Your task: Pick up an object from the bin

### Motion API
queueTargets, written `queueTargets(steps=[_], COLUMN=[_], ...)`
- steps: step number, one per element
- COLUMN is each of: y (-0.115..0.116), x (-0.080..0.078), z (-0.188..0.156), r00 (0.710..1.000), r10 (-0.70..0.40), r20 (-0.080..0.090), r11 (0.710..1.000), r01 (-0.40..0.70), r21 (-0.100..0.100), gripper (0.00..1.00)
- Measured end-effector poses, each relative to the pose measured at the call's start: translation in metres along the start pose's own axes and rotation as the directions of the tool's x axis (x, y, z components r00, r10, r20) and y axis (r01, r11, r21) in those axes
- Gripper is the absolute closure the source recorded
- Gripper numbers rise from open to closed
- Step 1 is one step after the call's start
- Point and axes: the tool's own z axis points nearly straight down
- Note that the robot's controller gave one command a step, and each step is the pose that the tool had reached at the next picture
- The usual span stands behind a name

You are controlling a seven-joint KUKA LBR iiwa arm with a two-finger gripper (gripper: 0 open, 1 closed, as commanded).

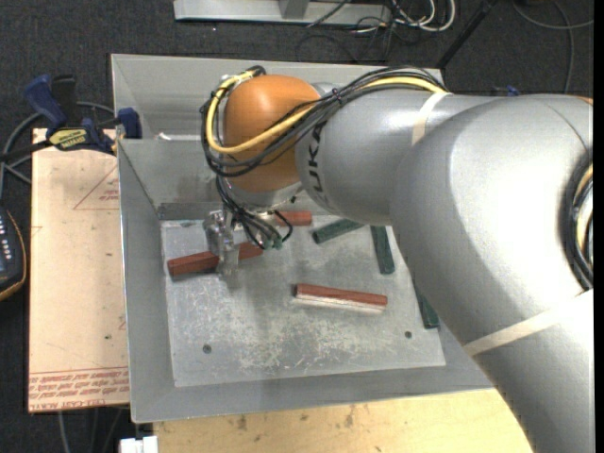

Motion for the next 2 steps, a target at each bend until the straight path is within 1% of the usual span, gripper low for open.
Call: queueTargets(steps=[1,2], y=[0.001,0.001], x=[-0.002,-0.004], z=[-0.052,-0.087], r00=[1.000,1.000], r10=[0.001,0.003], r20=[0.006,0.005], r11=[1.000,1.000], r01=[-0.001,-0.003], r21=[0.000,0.000], gripper=[1.00,1.00])
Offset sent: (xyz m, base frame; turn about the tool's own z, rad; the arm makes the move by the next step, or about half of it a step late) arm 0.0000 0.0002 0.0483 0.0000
